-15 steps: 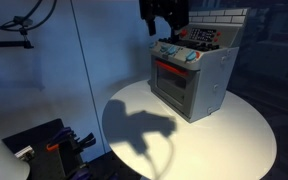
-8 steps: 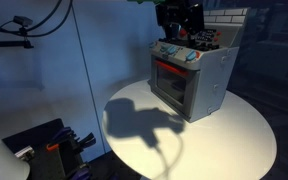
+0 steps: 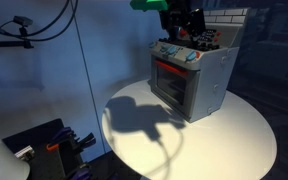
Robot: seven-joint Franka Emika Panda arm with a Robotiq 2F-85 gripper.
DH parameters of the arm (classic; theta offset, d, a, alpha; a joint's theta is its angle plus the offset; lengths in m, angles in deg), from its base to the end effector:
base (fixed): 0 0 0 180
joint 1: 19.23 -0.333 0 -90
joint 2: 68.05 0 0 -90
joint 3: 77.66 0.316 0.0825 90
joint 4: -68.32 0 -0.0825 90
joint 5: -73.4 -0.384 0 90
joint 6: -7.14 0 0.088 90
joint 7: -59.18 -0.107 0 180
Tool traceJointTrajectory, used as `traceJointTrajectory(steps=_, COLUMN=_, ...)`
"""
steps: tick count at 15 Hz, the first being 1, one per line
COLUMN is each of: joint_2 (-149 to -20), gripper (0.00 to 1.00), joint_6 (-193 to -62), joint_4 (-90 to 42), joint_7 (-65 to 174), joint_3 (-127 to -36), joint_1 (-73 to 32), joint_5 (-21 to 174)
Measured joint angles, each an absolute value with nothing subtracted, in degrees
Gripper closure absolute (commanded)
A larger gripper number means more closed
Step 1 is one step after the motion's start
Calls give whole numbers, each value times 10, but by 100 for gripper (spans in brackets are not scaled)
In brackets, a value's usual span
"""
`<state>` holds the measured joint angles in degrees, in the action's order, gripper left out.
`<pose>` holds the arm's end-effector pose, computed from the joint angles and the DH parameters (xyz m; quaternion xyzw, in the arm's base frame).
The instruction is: Turn the far right switch on the oven to the right
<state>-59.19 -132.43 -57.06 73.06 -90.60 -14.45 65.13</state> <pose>0.5102 -0.1670 0.4942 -0.9745 0.0794 -0.2092 0.0175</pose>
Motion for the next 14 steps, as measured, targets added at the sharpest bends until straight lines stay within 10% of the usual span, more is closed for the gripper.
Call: traceJointTrajectory(steps=14, joint_2=-610, gripper=0, joint_6=-1366, joint_4=-570, joint_7=730, joint_3=-894, joint_1=-143, joint_5=630)
